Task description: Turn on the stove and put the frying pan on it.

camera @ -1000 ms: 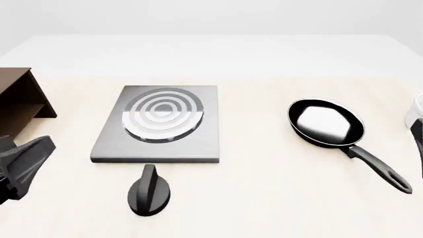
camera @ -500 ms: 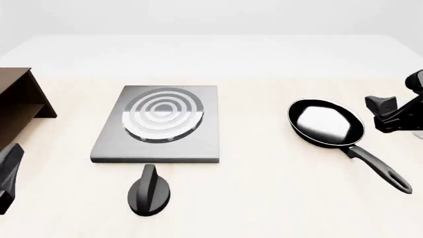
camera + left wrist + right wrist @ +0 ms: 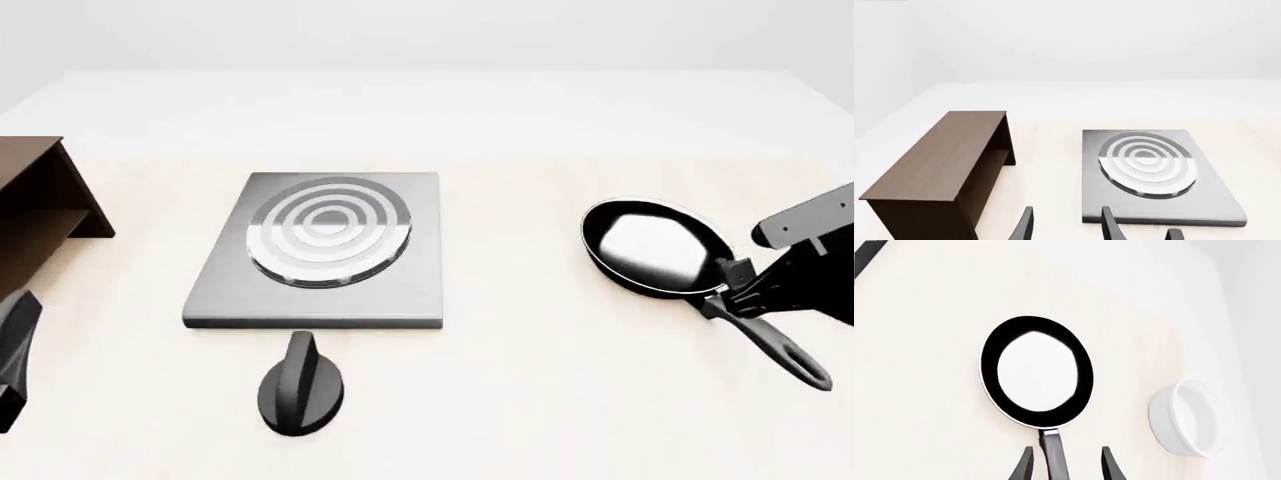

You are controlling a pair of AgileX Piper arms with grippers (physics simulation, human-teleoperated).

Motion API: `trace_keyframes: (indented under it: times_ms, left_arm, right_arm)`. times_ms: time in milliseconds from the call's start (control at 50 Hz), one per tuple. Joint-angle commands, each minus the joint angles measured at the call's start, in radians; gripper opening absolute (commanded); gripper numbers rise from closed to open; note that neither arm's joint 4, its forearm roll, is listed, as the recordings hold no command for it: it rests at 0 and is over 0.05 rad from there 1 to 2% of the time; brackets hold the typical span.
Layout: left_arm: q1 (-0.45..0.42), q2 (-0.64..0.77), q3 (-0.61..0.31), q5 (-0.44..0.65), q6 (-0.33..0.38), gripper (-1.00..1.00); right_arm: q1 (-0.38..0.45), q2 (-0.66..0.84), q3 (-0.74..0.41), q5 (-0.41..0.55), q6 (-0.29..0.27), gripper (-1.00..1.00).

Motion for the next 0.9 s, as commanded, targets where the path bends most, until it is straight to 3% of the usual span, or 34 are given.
trace_keyframes:
  times_ms: [20, 140, 200, 360, 900]
  left_arm:
    - [0.004, -0.001, 0.008, 0.007, -0.032, 1.0]
    - [0.007, -0.001, -0.004, 0.006, -0.004, 1.0]
    - [0.006, -0.001, 0.0, 0.027, -0.052, 1.0]
    - [0.006, -0.001, -0.004, 0.016, -0.022, 1.0]
    - [0.015, -0.001, 0.006, 0.004, -0.013, 1.0]
  right_arm:
    - [-0.022, 0.146, 0.079, -0.173, -0.022, 1.0]
    - [-0.042, 0.217, 0.092, -0.243, -0.032, 1.0]
    - [-0.059, 0.236, 0.092, -0.265, -0.043, 1.0]
    - [-0.085, 0.314, 0.089, -0.324, -0.046, 1.0]
    - [-0.08, 0.467, 0.142, -0.483, -0.047, 1.0]
